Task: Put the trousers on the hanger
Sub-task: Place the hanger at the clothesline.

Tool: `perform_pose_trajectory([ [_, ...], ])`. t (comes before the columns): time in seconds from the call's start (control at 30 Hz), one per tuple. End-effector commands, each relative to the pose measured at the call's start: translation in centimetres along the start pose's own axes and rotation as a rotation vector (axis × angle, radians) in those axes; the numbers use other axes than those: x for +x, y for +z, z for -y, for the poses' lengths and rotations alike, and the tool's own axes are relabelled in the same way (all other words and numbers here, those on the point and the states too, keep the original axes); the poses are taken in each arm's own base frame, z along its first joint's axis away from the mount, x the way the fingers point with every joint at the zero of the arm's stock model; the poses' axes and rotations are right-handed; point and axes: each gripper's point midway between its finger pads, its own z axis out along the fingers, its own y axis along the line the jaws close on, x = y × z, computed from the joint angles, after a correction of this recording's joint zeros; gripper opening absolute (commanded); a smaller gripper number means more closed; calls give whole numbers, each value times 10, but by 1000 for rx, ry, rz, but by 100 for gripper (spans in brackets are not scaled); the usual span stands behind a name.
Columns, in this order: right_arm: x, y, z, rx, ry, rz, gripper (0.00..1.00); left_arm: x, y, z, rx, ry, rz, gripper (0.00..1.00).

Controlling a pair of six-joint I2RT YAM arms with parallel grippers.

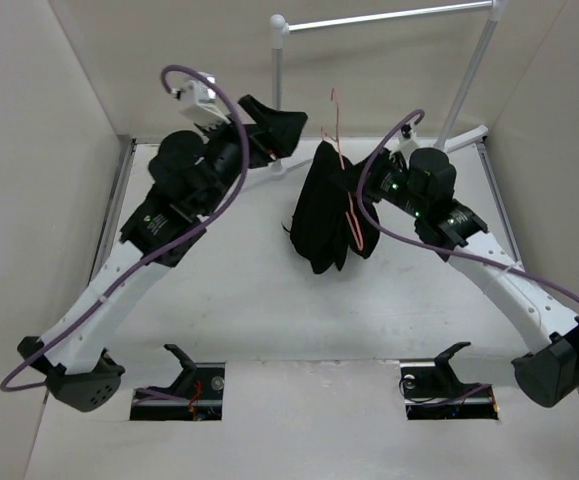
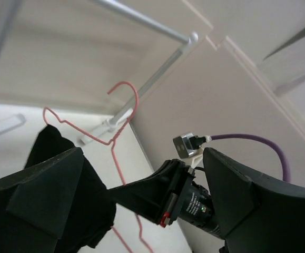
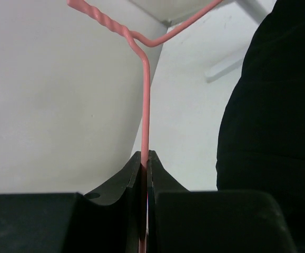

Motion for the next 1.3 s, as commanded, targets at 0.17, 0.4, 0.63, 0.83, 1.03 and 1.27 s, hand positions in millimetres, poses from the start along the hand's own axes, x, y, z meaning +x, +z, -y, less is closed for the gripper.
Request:
perform_pose_trajectory([
  [0.17,-143,-16,-57,-102,-129,303,4,-6,-29,-91,-220,-18,33,100],
  [0.4,-222,-19,-42,-41,-116,435,3,37,-44,-145,-321,-76,-54,100],
  [0.63,-278,-22,-19,17,-109,526,3,58,-45,-163,-349,-90,-108,100],
  [0.83,-312,-25,10,84,-94,576,3,66,-45,-172,-361,-97,-124,100],
  [1.03,-335,-18,40,136,-80,597,3,74,-44,-182,-384,-97,-138,100],
  [1.27,-329,1,83,211,-55,549,3,83,-49,-204,-439,-99,-147,100],
])
